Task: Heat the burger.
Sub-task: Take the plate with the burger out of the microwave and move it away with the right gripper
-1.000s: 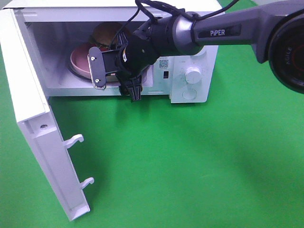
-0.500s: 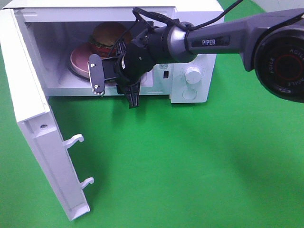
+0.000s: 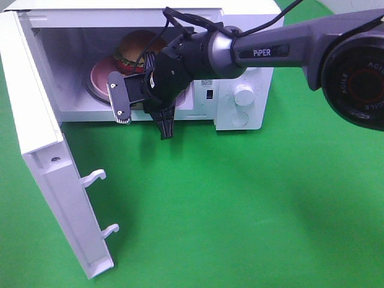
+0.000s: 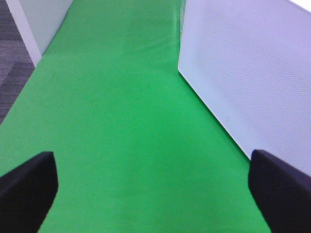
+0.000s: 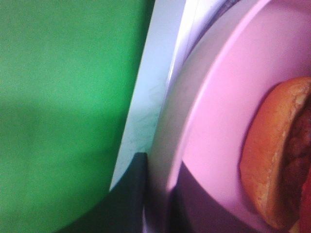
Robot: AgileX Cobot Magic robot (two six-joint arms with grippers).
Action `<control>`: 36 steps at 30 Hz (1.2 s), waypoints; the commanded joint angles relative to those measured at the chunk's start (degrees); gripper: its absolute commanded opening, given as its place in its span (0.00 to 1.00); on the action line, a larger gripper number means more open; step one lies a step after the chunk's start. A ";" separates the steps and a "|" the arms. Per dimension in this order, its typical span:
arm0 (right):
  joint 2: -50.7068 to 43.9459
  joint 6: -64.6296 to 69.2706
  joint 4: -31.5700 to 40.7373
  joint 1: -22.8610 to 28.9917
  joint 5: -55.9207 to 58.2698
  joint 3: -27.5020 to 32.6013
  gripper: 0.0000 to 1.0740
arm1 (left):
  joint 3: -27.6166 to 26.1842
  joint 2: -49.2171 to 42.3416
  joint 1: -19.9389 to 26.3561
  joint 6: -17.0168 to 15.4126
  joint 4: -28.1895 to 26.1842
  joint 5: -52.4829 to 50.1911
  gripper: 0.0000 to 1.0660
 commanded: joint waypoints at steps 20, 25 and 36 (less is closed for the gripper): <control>-10.77 -10.26 2.01 0.52 -6.25 13.29 0.00 | 0.17 -0.29 0.06 0.11 0.00 -0.52 0.94; -13.58 -10.26 -0.46 0.80 -7.68 17.13 0.00 | 0.17 -0.29 0.06 0.11 0.00 -0.52 0.94; -20.11 -10.49 -0.74 0.80 -11.29 26.01 0.00 | 0.17 -0.29 0.06 0.11 0.00 -0.52 0.94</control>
